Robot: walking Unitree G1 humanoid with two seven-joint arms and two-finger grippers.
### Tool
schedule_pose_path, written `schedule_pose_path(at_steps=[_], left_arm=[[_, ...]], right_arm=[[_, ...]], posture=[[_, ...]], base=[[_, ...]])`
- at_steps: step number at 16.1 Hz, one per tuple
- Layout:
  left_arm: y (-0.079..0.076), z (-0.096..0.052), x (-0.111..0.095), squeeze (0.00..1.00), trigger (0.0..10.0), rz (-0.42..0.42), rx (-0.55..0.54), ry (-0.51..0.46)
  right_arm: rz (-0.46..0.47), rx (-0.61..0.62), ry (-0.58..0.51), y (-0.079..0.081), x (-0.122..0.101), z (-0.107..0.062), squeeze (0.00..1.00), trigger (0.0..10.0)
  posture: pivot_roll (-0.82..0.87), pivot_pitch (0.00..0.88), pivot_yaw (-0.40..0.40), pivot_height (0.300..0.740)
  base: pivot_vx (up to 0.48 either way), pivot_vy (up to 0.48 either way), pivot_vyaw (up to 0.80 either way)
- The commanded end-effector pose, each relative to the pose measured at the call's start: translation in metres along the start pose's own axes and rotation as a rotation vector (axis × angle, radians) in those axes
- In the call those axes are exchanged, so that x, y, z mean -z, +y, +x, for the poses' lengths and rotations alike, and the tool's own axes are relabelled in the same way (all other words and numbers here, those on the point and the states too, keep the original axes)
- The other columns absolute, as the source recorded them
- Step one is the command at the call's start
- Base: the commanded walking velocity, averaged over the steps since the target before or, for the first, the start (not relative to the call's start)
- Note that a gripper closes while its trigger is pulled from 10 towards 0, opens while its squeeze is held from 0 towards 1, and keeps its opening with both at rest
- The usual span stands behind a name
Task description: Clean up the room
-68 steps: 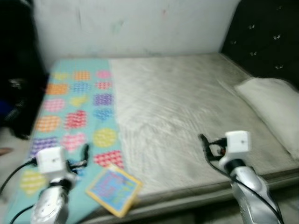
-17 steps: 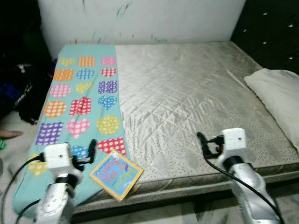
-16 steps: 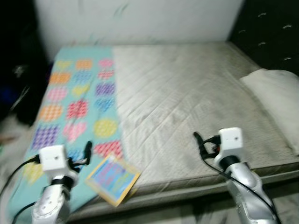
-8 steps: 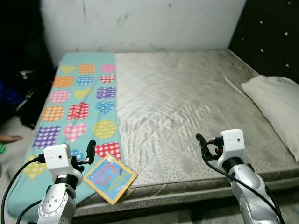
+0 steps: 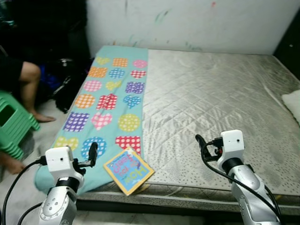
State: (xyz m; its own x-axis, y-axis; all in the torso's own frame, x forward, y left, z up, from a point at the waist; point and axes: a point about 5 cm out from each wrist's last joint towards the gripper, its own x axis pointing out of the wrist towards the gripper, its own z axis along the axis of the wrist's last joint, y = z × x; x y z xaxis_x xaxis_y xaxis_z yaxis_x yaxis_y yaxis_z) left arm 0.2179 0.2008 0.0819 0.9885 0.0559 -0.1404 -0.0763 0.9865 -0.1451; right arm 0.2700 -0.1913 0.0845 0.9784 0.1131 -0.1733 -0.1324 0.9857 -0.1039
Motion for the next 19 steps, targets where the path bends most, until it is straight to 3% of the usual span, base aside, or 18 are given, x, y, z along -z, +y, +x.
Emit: schedule_pose_path(at_steps=[1,8,16,19], left_arm=[[-0.0011,0.0004,-0.0037,0.00,10.0,0.002,0.016,-0.010],[-0.0020,0.0011,-0.0036,0.00,10.0,-0.001,0.023,-0.010],[-0.0026,0.0015,-0.0023,0.00,10.0,-0.006,0.015,-0.002],[-0.0032,0.0012,-0.0023,0.00,10.0,-0.007,0.016,0.000]], right_arm=[[-0.011,0.005,-0.005,-0.0030,-0.0016,-0.0010,0.00,10.0],[-0.012,0.004,-0.002,-0.0028,-0.0010,-0.0001,0.00,10.0],[-0.015,0.002,0.004,-0.0029,0.0002,0.0002,0.00,10.0],[-0.016,0.001,0.005,-0.0030,0.0007,-0.0003,0.00,10.0]], posture=[[-0.09,0.000,-0.036,0.740],[-0.09,0.000,-0.036,0.740],[-0.09,0.000,-0.038,0.740],[-0.09,0.000,-0.038,0.740]], base=[[0.356,0.000,0.00],[0.370,0.000,0.00],[0.000,0.000,0.00],[0.000,-0.327,0.00]])
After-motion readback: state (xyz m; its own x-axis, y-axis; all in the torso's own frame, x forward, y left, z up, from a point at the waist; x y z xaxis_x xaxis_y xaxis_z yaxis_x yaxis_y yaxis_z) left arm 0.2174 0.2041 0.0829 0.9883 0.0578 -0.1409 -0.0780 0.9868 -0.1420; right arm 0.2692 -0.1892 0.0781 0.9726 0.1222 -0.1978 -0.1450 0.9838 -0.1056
